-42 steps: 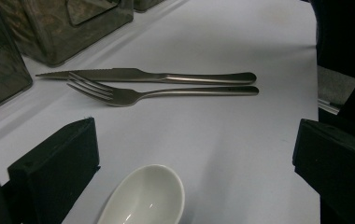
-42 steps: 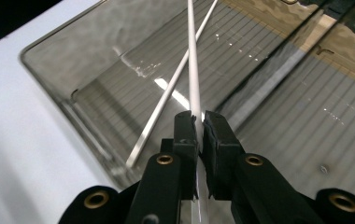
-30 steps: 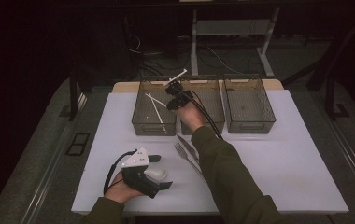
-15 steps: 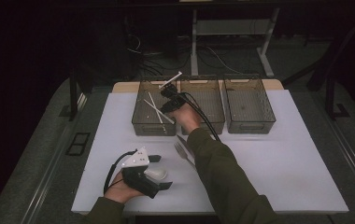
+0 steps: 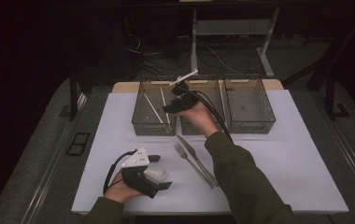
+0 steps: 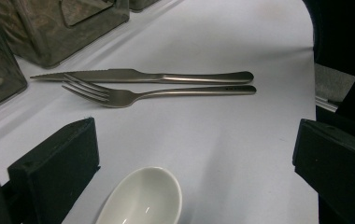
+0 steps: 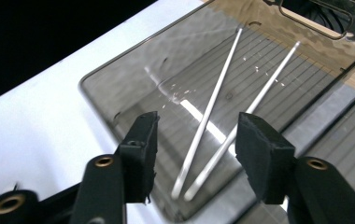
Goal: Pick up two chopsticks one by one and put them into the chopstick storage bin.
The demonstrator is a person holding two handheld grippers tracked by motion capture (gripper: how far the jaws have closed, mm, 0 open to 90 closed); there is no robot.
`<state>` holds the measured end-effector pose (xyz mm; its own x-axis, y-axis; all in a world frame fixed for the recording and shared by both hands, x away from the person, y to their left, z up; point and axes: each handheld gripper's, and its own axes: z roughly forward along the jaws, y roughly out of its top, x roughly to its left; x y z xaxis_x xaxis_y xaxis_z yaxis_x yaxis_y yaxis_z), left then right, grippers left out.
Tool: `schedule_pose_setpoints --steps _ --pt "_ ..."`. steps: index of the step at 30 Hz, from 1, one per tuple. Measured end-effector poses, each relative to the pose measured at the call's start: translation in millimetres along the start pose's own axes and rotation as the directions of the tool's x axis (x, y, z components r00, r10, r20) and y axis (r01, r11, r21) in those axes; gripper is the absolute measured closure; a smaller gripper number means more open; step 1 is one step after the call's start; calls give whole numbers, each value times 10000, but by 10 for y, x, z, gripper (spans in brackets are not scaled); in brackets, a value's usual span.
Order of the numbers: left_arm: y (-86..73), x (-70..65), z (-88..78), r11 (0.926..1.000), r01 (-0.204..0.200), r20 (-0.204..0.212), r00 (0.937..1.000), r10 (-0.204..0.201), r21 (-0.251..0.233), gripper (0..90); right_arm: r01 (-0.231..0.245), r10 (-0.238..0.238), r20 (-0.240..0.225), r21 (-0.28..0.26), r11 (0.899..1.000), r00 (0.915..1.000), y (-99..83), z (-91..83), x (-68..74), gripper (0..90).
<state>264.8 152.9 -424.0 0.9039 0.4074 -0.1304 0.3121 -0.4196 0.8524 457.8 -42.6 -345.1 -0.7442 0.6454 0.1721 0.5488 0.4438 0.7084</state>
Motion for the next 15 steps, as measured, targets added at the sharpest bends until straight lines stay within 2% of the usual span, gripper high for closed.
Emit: schedule_pose_setpoints --steps 4,8,10,15 --pt "1 11 1 10000 -50 -47 10000 51 73 0 404 -411 -324 -222 9989 9986 -176 -191 14 445" --pt "-3 13 4 10000 -6 -67 10000 7 47 0 588 -612 -585 -411 9974 9964 -396 -387 23 404" --pt "-5 12 5 10000 -22 -90 10000 23 51 0 704 -729 -580 -445 9965 9956 -522 -475 23 385" --pt "-7 12 3 10000 -9 -114 9999 10 66 0 634 -695 -836 -740 9952 9941 -838 -675 -17 358"
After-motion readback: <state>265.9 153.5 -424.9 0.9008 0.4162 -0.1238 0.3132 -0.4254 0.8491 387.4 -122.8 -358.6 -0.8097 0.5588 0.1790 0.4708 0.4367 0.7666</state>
